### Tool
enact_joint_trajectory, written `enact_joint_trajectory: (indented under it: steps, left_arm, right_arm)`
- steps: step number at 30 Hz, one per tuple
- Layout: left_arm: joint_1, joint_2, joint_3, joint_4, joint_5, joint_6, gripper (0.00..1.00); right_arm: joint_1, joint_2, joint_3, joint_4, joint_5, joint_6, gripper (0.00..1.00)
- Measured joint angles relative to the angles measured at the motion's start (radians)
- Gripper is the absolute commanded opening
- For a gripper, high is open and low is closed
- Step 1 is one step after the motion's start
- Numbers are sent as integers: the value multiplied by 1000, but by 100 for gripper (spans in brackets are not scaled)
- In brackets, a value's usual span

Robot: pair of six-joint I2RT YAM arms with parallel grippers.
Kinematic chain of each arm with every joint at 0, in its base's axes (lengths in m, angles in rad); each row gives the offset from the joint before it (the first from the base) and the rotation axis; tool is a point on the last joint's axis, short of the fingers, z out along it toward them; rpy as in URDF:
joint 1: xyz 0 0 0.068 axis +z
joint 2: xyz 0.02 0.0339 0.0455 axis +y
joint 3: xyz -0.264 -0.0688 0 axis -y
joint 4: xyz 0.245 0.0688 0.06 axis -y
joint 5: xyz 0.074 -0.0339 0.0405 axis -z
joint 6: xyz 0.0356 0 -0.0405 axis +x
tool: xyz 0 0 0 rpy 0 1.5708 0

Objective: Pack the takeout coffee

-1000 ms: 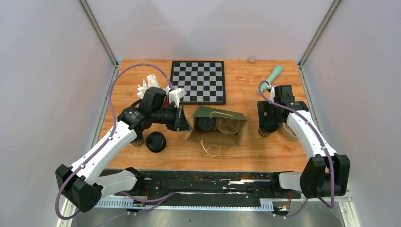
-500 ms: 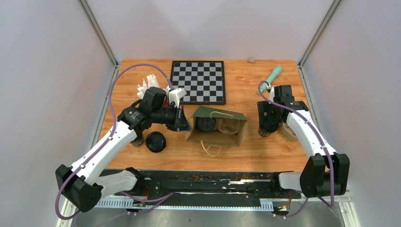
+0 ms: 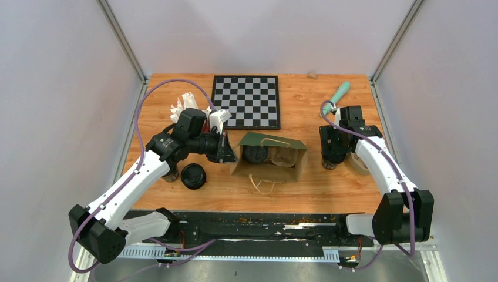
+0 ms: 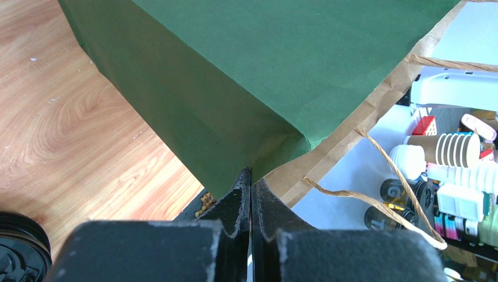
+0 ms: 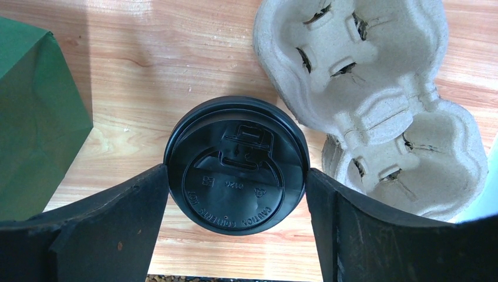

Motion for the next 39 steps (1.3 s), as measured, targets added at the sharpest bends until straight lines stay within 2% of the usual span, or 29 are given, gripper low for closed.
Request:
enact_joint_trajectory:
  steps: [7,16,26,31,39]
  left_arm:
    - [0,0,0,0,0,0,0]
    - [0,0,0,-2,-2,0,0]
    - [0,-10,0,-9,-16,-1,0]
    - [0,-14,5,-13,-34,-4,0]
    - [0,-14,29,-13,-50,-19,0]
  right_arm:
    - [0,0,-2,4,-2,0,77]
    - [0,-11,-8,4,-5,0,75]
    - [18,-131,25,-118,-44,2,73]
    - [117,-249,158,-197,-48,27,71]
    - [375,-362,479,-291,-10,95,70]
